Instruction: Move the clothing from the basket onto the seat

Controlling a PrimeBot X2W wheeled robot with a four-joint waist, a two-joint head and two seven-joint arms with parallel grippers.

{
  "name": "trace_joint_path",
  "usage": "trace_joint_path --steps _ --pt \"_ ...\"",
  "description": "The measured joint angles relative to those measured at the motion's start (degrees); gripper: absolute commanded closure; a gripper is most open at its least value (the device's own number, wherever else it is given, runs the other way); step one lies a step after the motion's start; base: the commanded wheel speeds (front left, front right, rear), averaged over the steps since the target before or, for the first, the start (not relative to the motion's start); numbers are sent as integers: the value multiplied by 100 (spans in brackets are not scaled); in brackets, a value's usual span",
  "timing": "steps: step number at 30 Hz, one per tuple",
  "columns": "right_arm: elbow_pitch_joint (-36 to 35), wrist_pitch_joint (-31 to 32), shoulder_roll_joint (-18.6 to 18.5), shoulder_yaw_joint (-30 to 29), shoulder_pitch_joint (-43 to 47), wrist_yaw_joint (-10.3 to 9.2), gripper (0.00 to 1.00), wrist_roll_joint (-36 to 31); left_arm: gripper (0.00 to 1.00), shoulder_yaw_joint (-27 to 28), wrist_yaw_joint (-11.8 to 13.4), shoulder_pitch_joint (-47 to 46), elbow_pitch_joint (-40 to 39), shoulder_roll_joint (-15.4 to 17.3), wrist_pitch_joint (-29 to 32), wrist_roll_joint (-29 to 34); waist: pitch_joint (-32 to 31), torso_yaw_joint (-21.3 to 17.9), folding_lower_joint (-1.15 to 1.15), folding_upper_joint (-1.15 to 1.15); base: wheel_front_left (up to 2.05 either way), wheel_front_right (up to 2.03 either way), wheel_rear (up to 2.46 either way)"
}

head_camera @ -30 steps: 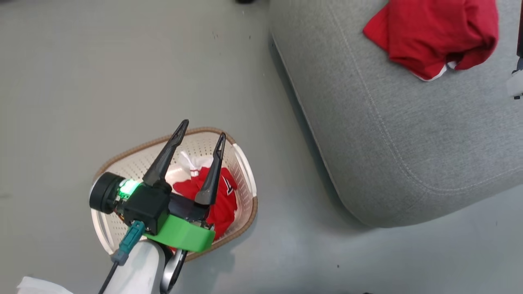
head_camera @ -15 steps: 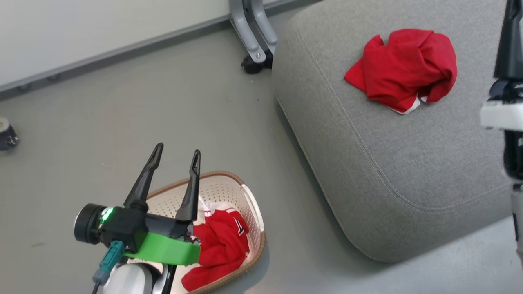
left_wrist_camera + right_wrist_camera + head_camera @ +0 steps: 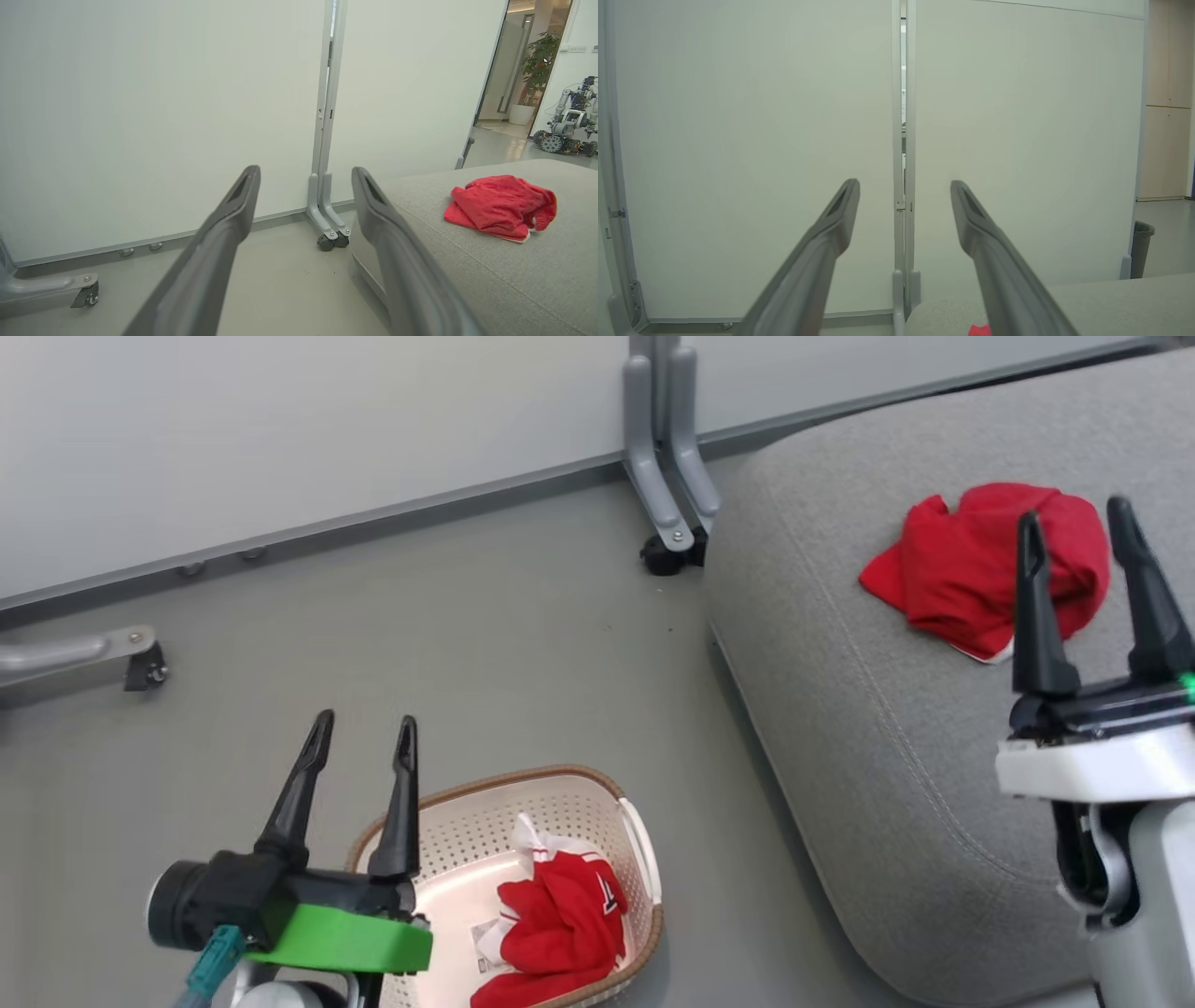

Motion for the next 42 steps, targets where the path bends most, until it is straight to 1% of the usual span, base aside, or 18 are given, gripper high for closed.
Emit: trace_joint_path --steps 11,15,19,23,30,42 --pt "74 0 413 307 922 -1 0 -65 0 218 0 264 183 -1 0 -33 -243 628 0 0 0 0 0" --pt "288 0 497 367 1181 0 0 -132 0 274 23 333 293 -1 0 -52 -317 866 0 0 0 0 0" --pt "675 1 594 305 1379 -1 0 -279 0 383 118 437 433 -1 0 -71 -394 1090 0 0 0 0 0" --pt "836 1 688 359 1417 0 0 -346 0 442 152 520 553 0 0 -112 -469 1261 0 0 0 0 0" --pt "918 1 766 327 1484 0 0 -375 0 443 149 564 646 -1 0 -111 -555 1381 0 0 0 0 0" --pt "920 1 787 260 1475 0 0 -369 0 390 142 564 673 -1 0 -112 -557 1252 1 0 0 0 0"
